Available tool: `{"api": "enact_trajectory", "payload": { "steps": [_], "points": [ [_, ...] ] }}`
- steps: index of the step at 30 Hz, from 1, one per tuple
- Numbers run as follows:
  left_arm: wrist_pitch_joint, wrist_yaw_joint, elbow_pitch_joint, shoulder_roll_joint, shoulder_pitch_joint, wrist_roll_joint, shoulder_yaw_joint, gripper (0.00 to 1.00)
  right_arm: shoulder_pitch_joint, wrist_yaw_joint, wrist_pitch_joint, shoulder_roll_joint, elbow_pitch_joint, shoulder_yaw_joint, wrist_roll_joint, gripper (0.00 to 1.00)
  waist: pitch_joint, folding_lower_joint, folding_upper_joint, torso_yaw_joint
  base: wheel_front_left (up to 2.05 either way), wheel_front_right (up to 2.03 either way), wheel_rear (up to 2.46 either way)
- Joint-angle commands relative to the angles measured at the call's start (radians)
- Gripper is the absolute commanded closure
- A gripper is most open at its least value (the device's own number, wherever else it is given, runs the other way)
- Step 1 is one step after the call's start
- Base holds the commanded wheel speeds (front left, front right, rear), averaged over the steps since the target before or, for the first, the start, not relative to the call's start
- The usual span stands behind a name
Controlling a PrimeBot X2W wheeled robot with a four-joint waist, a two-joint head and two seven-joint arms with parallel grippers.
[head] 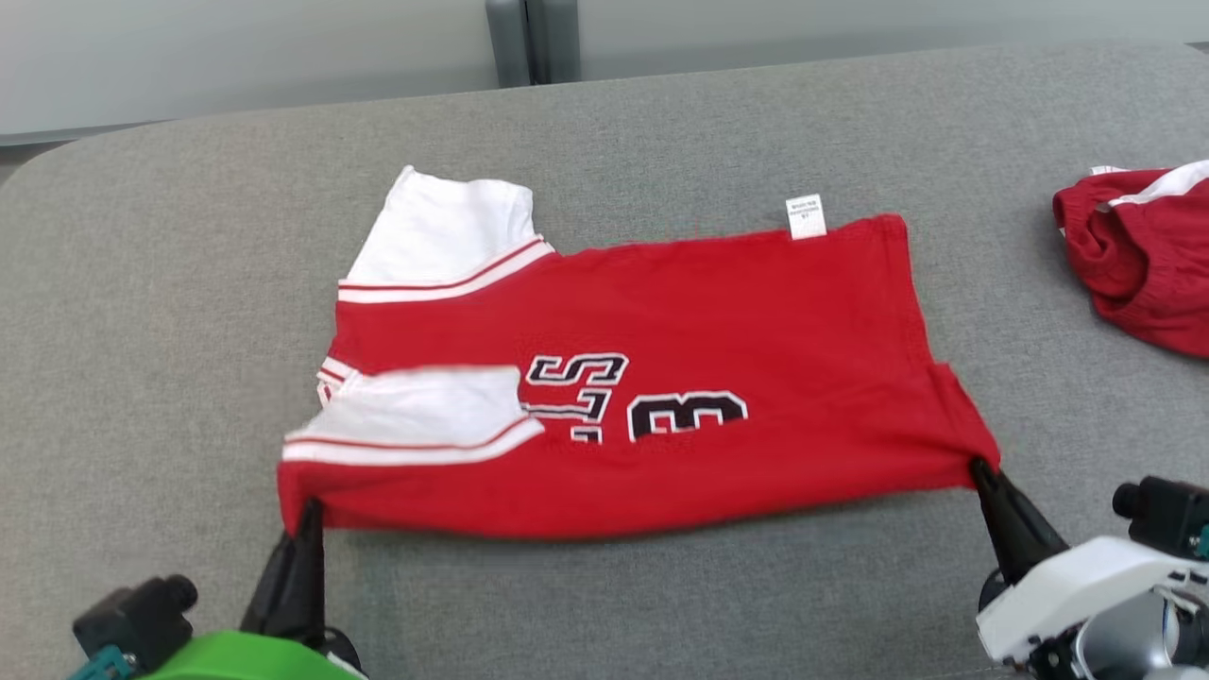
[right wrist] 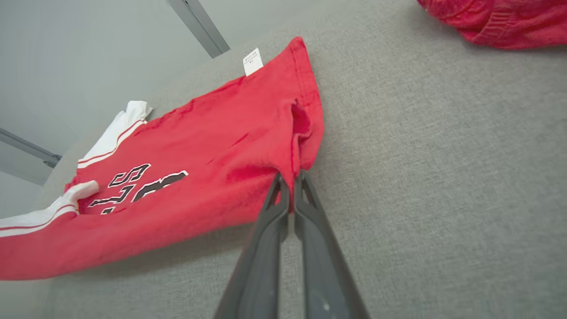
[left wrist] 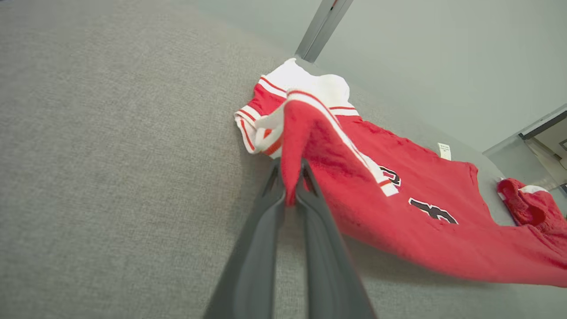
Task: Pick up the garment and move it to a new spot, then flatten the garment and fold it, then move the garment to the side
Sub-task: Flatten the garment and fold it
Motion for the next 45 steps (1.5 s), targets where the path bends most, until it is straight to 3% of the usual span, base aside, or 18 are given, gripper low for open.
{"api": "enact_trajectory", "payload": {
  "steps": [1, 9, 10, 11, 12, 13, 14, 21, 28, 37, 45],
  "points": [
    [0.02, 0.019, -0.007, -0.004, 0.049, -0.016, -0.006, 1.0, 0.044, 0.0, 0.015, 0.004, -0.02, -0.006, 0.017, 1.0, 0.001, 0.0, 0.0, -0.005, 0.0, 0.0, 0.0],
    [0.058, 0.06, 0.071, 0.013, 0.093, -0.009, 0.008, 1.0, 0.074, 0.0, -0.037, 0.007, 0.081, -0.005, 0.038, 1.0, 0.003, 0.0, 0.0, -0.018, 0.0, 0.0, 0.0],
    [0.061, 0.069, 0.079, 0.015, 0.09, -0.003, 0.011, 1.0, 0.07, 0.0, -0.049, 0.007, 0.102, -0.008, 0.039, 0.95, 0.004, 0.0, 0.0, -0.02, 0.0, 0.0, 0.0],
    [0.066, 0.075, 0.087, 0.014, 0.09, -0.007, 0.015, 1.0, 0.067, 0.0, -0.061, 0.006, 0.119, -0.013, 0.037, 0.7, 0.005, 0.0, 0.0, -0.022, 0.0, 0.0, 0.0],
    [0.071, 0.077, 0.091, 0.019, 0.09, -0.008, 0.017, 0.88, 0.064, 0.0, -0.07, 0.006, 0.131, -0.015, 0.03, 0.55, 0.007, 0.0, 0.0, -0.024, 0.0, 0.0, 0.0],
    [0.078, 0.079, 0.094, 0.024, 0.092, -0.009, 0.017, 0.51, 0.059, -0.001, -0.078, 0.006, 0.142, -0.016, 0.03, 0.11, 0.008, 0.0, 0.0, -0.027, 0.0, 0.0, 0.0],
    [0.086, 0.078, 0.096, 0.028, 0.094, -0.013, 0.016, 0.0, 0.056, -0.001, -0.087, 0.006, 0.151, -0.016, 0.035, 0.0, 0.01, 0.0, 0.0, -0.03, 0.0, 0.0, 0.0],
    [0.095, 0.069, 0.067, 0.088, 0.081, 0.01, 0.034, 0.0, 0.046, 0.0, -0.108, 0.007, 0.143, -0.031, 0.026, 0.0, 0.026, 0.0, 0.0, -0.054, 0.0, 0.0, 0.0],
    [0.131, 0.039, 0.068, 0.179, -0.169, 0.101, -0.006, 0.0, -0.014, 0.0, -0.116, -0.001, 0.045, -0.09, -0.03, 0.0, 0.06, 0.0, 0.0, -0.089, 0.0, 0.0, 0.0],
    [0.163, 0.027, 0.374, 0.154, -0.634, 0.2, -0.109, 0.0, -0.178, 0.0, -0.116, -0.044, -0.008, 0.033, -0.075, 0.0, 0.177, 0.0, 0.0, -0.164, 0.0, 0.0, 0.0],
    [0.157, 0.041, 0.674, 0.151, -0.912, 0.276, -0.155, 0.0, -0.323, 0.0, -0.148, -0.095, 0.026, 0.17, -0.066, 0.0, 0.277, 0.0, 0.0, -0.214, 0.0, 0.0, 0.0]
  ]
}}
